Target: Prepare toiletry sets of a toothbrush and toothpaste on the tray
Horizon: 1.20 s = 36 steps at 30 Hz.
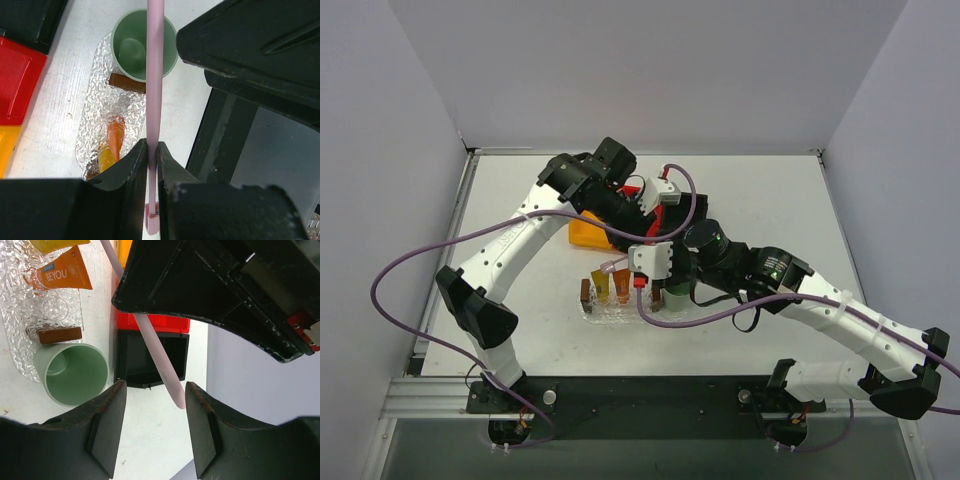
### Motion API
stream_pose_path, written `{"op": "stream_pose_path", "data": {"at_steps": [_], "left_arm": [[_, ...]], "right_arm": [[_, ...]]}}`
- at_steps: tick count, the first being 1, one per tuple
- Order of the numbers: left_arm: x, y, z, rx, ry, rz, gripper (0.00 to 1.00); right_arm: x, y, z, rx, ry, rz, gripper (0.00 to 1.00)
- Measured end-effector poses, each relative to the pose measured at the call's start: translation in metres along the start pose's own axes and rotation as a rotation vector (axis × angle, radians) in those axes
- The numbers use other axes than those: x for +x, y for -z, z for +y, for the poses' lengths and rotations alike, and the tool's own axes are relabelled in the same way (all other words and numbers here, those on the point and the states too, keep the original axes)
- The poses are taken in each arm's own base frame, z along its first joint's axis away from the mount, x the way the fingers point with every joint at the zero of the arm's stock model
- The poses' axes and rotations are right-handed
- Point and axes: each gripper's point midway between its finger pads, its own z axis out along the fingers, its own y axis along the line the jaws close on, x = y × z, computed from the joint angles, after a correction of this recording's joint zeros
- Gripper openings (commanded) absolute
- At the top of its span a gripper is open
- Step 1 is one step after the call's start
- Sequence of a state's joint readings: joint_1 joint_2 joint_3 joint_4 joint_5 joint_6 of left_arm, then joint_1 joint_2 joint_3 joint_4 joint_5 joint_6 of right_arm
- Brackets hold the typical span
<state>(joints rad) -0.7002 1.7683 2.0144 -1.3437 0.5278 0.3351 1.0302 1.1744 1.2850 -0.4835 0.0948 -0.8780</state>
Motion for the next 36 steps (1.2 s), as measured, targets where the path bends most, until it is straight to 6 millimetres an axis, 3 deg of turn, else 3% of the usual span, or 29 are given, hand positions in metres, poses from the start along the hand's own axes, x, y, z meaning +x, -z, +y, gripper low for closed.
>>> {"op": "stream_pose_path", "data": {"at_steps": [13,16,20,25,30,33,34,36], "left_arm": [[-0.001,-0.004,-0.012,0.043,-0.027,-0.001,0.00],[-0.002,-0.005,-0.015,0.058,-0.033,-0.003,0.00],[-0.002,-0.005,-0.017,0.069,-0.037,-0.007,0.00],[-0.004,0.002,-0.019,0.061,-0.074,-0.027,0.00],[-0.006,0.008,-0.018,0.046,-0.087,-0.045,0.13],[-0.008,0.014,-0.018,0.025,-0.099,-0.062,0.28],[-0.009,0.016,-0.017,0.014,-0.104,-0.071,0.40],[-0.014,0.023,-0.018,-0.004,-0.121,-0.100,0.46]], "right_arm": [[0.001,-0.015,0.004,-0.018,0.025,0.034,0.41],[0.002,-0.020,0.005,-0.023,0.027,0.042,0.31],[0.002,-0.024,0.006,-0.024,0.031,0.046,0.11],[0.004,-0.024,0.015,-0.056,0.046,0.056,0.00],[0.000,-0.025,0.011,-0.043,0.035,0.039,0.00],[-0.002,-0.025,0.008,-0.031,0.023,0.027,0.00],[-0.003,-0.025,0.007,-0.026,0.015,0.019,0.00],[-0.003,-0.025,0.002,-0.012,-0.003,0.009,0.00]]}}
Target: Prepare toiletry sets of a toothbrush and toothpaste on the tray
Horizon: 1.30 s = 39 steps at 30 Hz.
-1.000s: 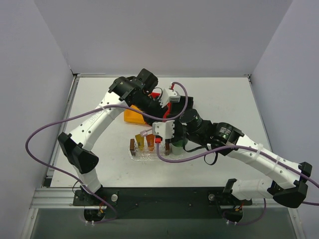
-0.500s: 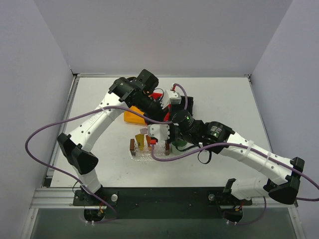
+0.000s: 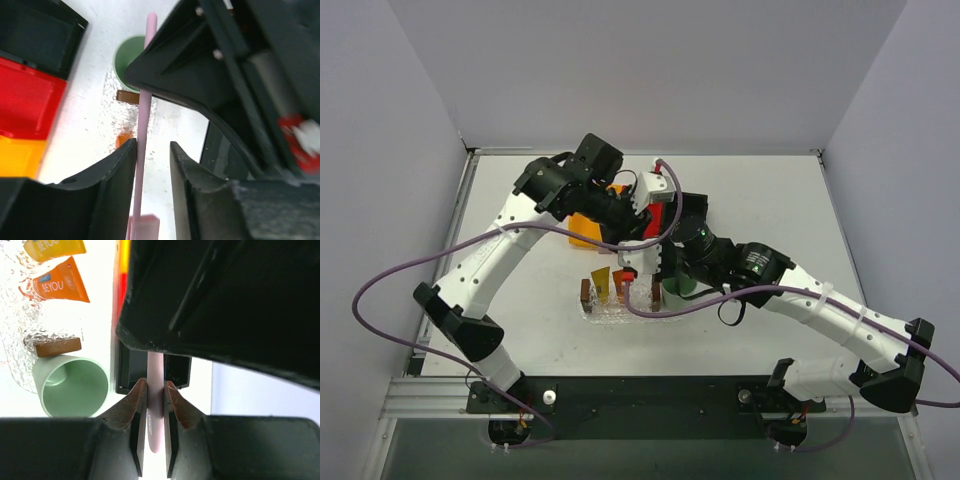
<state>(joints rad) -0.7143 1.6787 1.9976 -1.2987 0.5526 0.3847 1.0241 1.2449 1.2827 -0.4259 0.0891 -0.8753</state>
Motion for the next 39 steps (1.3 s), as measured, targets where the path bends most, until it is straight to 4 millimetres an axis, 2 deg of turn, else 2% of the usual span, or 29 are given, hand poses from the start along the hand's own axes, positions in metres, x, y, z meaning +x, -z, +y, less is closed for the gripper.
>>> {"op": "stream_pose_path", "data": {"at_steps": [1,5,11,15,17,20,24,32,36,39], "left_arm": [[-0.003,0.004,-0.001,-0.008,-0.007,-0.017,0.52],[-0.025,0.030,-0.003,-0.078,-0.076,-0.136,0.61],[-0.053,0.085,-0.005,-0.228,-0.157,-0.357,0.66],[-0.052,0.112,-0.007,-0.307,-0.141,-0.501,0.77],[-0.048,0.123,-0.002,-0.354,-0.110,-0.574,0.78],[-0.046,0.137,0.010,-0.417,-0.053,-0.672,0.78],[-0.055,0.140,0.019,-0.422,0.012,-0.773,0.78],[-0.057,0.106,0.040,-0.341,0.159,-0.822,0.78],[-0.066,0.106,0.037,-0.291,0.169,-0.864,0.78],[-0.079,0.111,0.028,-0.228,0.144,-0.916,0.78]], "right_arm": [[0.002,0.000,-0.001,0.004,-0.010,0.004,0.00],[0.008,0.000,-0.003,0.000,-0.044,0.002,0.00],[0.021,-0.002,-0.004,-0.014,-0.147,0.003,0.00],[0.043,-0.002,-0.016,0.003,-0.303,0.027,0.00],[0.050,0.001,-0.025,0.023,-0.385,0.026,0.00],[0.044,0.007,-0.036,0.030,-0.474,-0.018,0.00],[0.023,0.014,-0.042,-0.007,-0.580,-0.118,0.00],[-0.013,0.037,-0.055,-0.113,-0.777,-0.308,0.00],[-0.029,0.047,-0.056,-0.172,-0.829,-0.376,0.00],[-0.039,0.050,-0.051,-0.234,-0.850,-0.415,0.00]]}}
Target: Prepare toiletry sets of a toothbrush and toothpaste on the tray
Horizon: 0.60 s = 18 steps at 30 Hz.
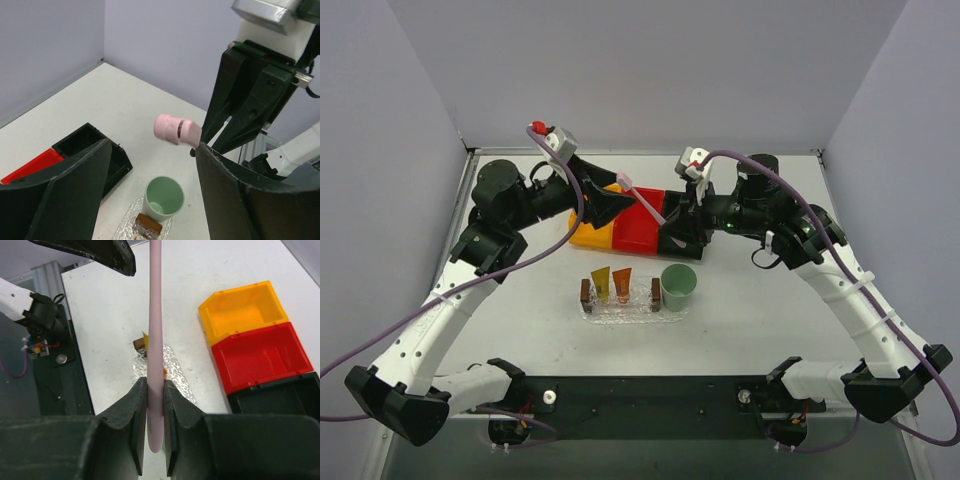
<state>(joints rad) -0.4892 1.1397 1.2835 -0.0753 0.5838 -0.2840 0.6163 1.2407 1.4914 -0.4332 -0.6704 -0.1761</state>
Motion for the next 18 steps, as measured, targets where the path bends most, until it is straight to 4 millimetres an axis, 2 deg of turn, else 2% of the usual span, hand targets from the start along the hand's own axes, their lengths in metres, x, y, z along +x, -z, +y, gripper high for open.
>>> {"op": "stream_pose_path", "data": {"at_steps": [5,12,18], "left_arm": [[-0.009,-0.005,-0.018,0.120,0.018,-0.047,0.77],[-0.002,-0.006,-0.028,0.203,0.055,-0.043,0.58],[-0.009,-0.004,-0.035,0.249,0.061,-0.070,0.54]], "right_arm": [[-0.002,-0.004,0.011,-0.074,-0.050,-0.013,0.00],[-0.008,-0.002,0.014,-0.119,-0.099,-0.045,0.00],[-0.007,-0.004,0.014,-0.138,-0.122,-0.054,0.00]]}}
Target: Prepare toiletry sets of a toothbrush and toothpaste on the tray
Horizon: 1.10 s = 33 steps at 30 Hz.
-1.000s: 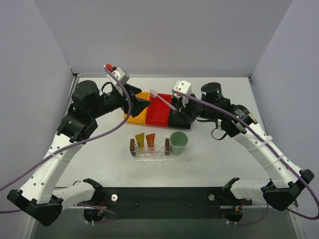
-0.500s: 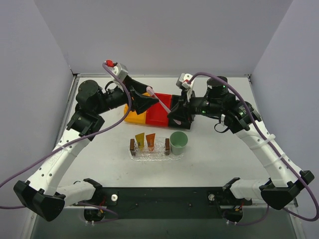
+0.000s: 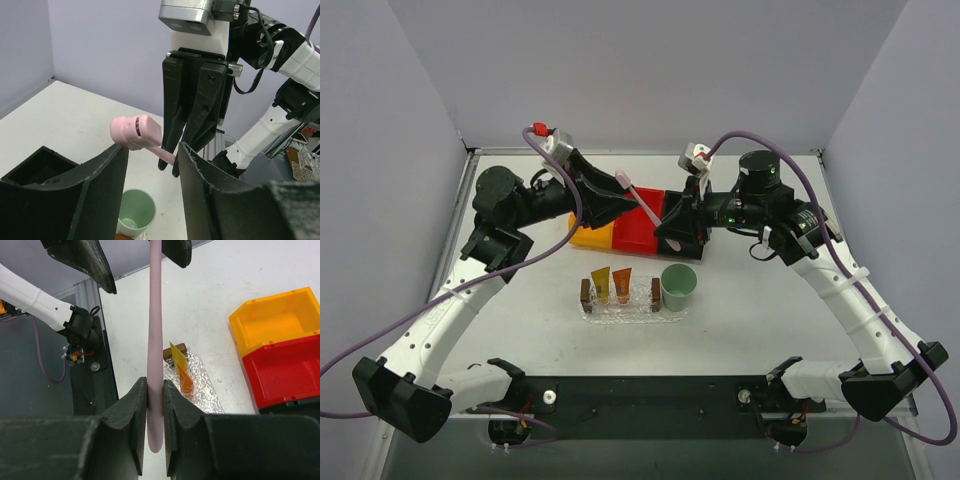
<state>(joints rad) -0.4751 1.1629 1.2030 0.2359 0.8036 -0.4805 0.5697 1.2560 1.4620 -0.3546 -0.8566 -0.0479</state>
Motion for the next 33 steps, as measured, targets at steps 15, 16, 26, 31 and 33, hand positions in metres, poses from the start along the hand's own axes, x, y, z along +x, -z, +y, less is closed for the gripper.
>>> {"op": "stream_pose_path", "data": {"at_steps": [15,16,26,31,33], "left_arm": [[-0.0048,-0.0018,-0.0007,0.037,0.037,-0.030,0.42],[-0.0053,-0.0018,-0.0005,0.039,0.037,-0.032,0.39],[-0.0029,-0.0022,-0.0004,0.051,0.064,-0.038,0.00],[-0.0018,-0.0024,0.0002,0.052,0.067,-0.038,0.00],[-0.0010,-0.0023,0.0009,0.051,0.068,-0.036,0.00]], "right_arm": [[0.0044,-0.0046,0.0031,-0.035,-0.021,-0.005,0.00],[0.0043,-0.0047,0.0035,-0.038,-0.021,-0.005,0.00],[0.0063,-0.0066,0.0033,-0.046,-0.020,-0.008,0.02],[0.0079,-0.0072,0.0026,-0.044,-0.022,-0.005,0.15],[0.0091,-0.0077,0.0015,-0.040,-0.024,-0.004,0.30]]}}
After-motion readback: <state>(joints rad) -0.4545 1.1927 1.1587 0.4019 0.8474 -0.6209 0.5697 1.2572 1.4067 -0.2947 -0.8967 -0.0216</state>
